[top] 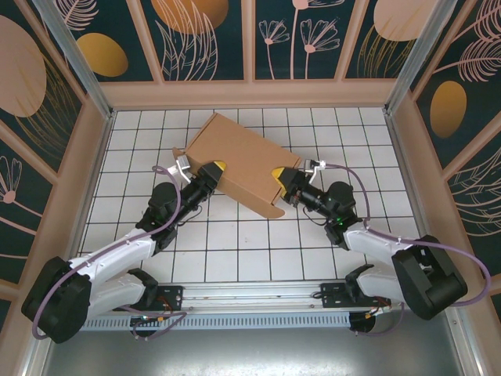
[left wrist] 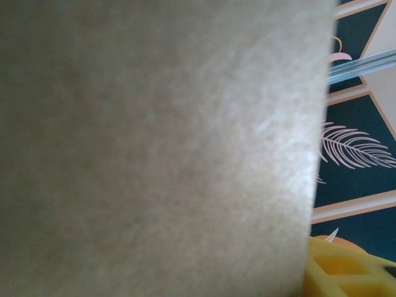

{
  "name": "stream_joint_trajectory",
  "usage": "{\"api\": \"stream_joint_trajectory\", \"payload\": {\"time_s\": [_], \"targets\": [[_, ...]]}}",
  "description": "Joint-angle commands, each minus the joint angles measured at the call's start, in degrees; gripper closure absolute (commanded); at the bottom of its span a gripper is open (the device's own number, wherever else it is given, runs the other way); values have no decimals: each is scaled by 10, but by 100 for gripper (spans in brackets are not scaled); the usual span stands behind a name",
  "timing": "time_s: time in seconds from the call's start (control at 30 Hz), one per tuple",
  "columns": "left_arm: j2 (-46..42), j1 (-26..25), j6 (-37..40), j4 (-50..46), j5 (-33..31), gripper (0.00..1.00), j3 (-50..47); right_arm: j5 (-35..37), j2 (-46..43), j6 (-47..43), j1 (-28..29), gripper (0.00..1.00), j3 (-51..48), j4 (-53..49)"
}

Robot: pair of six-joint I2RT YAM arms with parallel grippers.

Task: Fold the paper box

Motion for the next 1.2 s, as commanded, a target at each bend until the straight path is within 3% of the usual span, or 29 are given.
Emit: {"api": "stream_joint_trajectory", "payload": {"time_s": [0.0,0.07,0.17,0.27,0.47,0.67,0.93,1.03,1.17], "targets": [[-2,3,15,-19,-20,42,9,-21,-14,-47,15,49,5,-28],[-12,3,28,-42,-25,40,9,-15,-20,-36,15,53,4,-39],[-47,3,64,-103,-30,27,7,-17,-25,-4,-9,56,5,-41],[-110,3,122,-191,-44,24,-2,-17,-44,-1,-33,58,12,-84],[-229,3,244,-442,-84,28,52,-50,-59,-20,-102,58,31,-178],[-184,-19,427,-613,-104,30,204,-97,-44,-12,-129,58,48,-198],[-23,-178,762,-653,-332,23,339,-154,-17,2,-137,56,55,-176],[-3,-195,869,-601,-352,23,334,-168,-11,14,-139,56,54,-159],[10,-209,1010,-559,-321,22,295,-185,-6,33,-140,56,55,-133]]}}
